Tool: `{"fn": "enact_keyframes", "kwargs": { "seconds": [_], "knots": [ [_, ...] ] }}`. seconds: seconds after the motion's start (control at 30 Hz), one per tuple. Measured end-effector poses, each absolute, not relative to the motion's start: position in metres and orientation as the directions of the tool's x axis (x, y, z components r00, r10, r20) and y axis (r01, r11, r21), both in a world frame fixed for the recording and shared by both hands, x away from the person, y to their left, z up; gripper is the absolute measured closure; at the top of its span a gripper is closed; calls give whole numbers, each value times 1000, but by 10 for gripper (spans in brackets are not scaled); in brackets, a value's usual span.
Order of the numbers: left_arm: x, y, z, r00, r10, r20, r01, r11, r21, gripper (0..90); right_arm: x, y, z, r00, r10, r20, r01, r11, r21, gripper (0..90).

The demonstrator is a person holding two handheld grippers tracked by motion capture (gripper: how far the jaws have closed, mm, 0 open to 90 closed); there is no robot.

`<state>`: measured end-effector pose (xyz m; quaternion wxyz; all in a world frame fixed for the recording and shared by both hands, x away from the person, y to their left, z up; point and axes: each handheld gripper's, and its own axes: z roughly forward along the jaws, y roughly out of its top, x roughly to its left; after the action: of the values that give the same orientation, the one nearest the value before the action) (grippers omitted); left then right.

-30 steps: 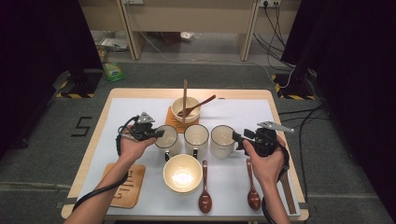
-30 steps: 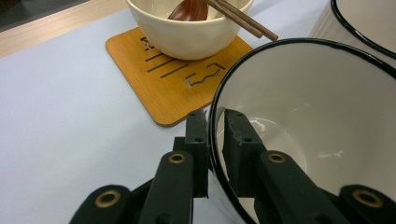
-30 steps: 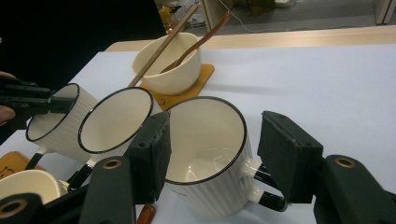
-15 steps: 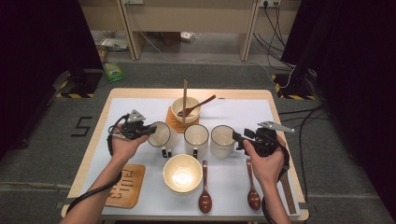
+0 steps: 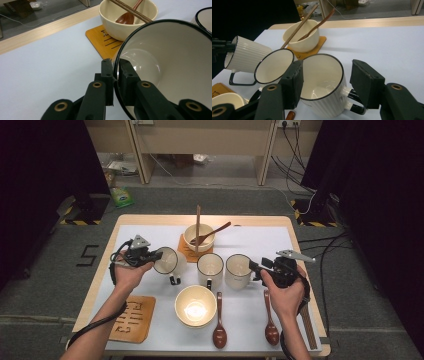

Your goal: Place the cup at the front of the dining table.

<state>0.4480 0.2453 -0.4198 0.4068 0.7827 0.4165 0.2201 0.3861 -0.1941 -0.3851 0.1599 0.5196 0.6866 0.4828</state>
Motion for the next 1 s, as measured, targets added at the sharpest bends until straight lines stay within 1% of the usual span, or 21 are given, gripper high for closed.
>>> {"fn": "enact_keyframes", "kwargs": {
  "seconds": [1.0],
  "knots": [
    [467,278,-407,503,863,36,461,-304,834,826,386,-195,-385,-403,868,291,554,-22,833,436]
  ]
}}
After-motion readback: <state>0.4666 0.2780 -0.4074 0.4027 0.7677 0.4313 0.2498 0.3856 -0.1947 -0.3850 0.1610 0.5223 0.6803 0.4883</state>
